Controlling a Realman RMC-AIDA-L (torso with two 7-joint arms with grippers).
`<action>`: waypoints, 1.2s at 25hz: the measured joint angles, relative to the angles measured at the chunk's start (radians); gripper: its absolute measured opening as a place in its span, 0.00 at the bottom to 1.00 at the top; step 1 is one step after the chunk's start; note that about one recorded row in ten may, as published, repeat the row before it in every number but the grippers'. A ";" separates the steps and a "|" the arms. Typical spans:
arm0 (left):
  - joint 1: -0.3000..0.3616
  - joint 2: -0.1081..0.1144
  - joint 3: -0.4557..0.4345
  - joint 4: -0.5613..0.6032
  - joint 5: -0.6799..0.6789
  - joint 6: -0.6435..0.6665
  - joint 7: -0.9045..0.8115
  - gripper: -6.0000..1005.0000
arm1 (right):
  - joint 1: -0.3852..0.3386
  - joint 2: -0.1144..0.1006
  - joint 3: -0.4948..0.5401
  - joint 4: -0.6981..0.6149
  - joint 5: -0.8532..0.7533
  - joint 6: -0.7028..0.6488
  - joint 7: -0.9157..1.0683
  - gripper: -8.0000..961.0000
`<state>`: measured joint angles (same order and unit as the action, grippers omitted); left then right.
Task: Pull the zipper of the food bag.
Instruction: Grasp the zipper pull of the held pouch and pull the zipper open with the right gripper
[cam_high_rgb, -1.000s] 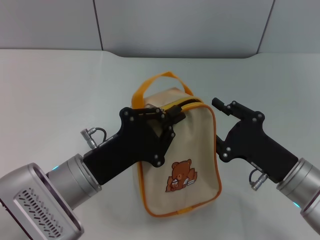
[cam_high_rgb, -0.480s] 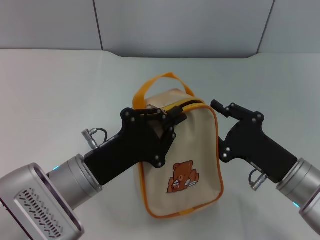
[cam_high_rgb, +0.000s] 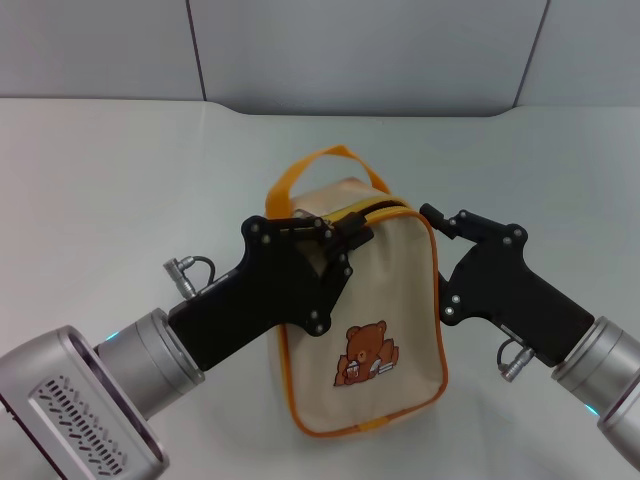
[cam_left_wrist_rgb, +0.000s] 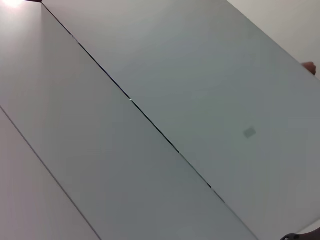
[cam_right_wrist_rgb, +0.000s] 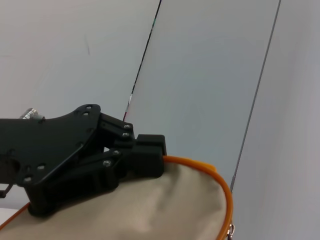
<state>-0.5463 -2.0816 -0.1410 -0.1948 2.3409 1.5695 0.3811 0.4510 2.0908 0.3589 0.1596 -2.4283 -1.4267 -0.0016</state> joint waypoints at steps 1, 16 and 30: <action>0.000 0.000 0.000 0.000 0.000 0.000 0.000 0.05 | 0.000 0.000 0.000 0.000 0.000 0.000 0.000 0.38; 0.000 0.000 0.000 0.000 0.000 0.000 -0.001 0.05 | -0.024 0.000 -0.005 0.015 -0.029 -0.017 -0.058 0.29; -0.001 0.000 0.000 0.000 0.000 -0.001 -0.001 0.05 | -0.042 0.000 -0.005 0.022 -0.029 -0.040 -0.068 0.19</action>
<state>-0.5472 -2.0815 -0.1411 -0.1948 2.3407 1.5680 0.3806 0.4092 2.0907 0.3544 0.1811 -2.4575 -1.4667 -0.0691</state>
